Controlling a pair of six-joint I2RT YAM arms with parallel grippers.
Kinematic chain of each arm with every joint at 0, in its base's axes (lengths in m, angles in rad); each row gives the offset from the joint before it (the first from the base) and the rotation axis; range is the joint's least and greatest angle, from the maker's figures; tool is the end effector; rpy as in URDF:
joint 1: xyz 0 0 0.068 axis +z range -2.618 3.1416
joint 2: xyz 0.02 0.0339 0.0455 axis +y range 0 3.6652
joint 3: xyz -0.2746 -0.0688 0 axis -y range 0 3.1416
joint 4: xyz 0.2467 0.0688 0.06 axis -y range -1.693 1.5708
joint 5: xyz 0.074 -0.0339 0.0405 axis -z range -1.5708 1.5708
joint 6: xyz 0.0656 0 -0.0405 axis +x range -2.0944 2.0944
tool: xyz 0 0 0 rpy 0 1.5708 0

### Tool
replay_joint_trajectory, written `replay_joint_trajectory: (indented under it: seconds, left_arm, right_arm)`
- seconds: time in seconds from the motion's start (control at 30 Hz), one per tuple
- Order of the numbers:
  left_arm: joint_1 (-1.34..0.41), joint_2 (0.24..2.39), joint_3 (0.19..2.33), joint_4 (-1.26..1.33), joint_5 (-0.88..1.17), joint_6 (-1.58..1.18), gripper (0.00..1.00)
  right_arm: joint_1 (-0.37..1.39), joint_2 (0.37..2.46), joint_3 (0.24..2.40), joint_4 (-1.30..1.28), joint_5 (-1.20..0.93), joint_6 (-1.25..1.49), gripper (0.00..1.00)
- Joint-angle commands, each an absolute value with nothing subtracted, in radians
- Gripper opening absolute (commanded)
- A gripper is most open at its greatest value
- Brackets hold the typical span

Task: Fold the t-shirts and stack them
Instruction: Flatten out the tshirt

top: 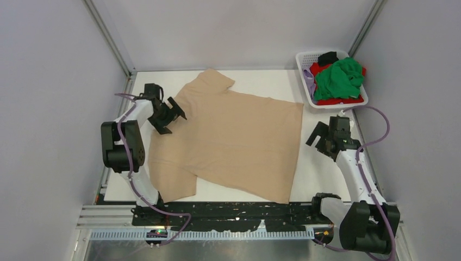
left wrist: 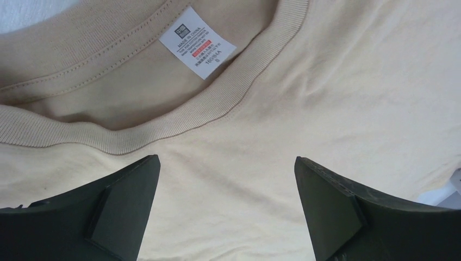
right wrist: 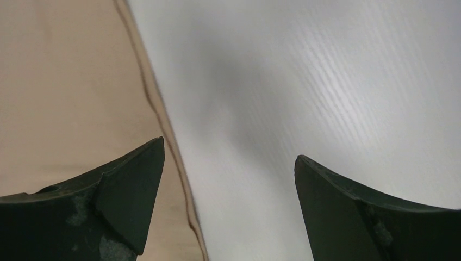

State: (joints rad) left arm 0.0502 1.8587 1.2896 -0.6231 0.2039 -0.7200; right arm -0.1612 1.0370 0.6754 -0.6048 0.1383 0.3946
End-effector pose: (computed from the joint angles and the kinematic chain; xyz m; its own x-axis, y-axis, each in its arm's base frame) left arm 0.3894 0.0063 0.1659 -0.7146 -0.6824 -0.1538 -0.5927 0.7074 -0.3852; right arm 0.2070 -0.0428 0.2044 -0.6589 0.4929 -0.5682 0.5304 0.8401 0.1137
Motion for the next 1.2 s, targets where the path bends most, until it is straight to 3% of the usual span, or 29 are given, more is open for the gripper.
replay_joint_trajectory:
  seconds: [0.0, 0.1, 0.23, 0.57, 0.9, 1.17]
  left_arm:
    - [0.046, 1.753, 1.297, -0.632, 0.183, -0.687, 0.99]
    - [0.013, 1.709, 1.320, -0.656, 0.148, -0.653, 0.99]
    - [-0.065, 1.730, 1.400, -0.705, 0.098, -0.589, 0.99]
    - [-0.091, 1.916, 1.484, -0.691, 0.236, -0.595, 0.99]
    - [-0.066, 2.035, 1.575, -0.722, 0.299, -0.655, 0.99]
    - [-0.044, 2.069, 1.564, -0.646, 0.400, -0.735, 0.99]
  right_arm:
    - [-0.009, 1.028, 0.718, -0.537, 0.046, 0.357, 0.95]
    - [0.145, 1.095, 0.735, -0.492, 0.033, 0.400, 0.95]
    - [0.210, 1.244, 0.796, -0.447, 0.031, 0.418, 0.95]
    - [0.210, 1.704, 1.165, -0.448, 0.131, 0.380, 0.95]
    - [0.147, 2.036, 1.433, -0.434, -0.114, 0.517, 0.95]
    - [0.115, 2.216, 1.709, -0.514, -0.158, 0.567, 0.95]
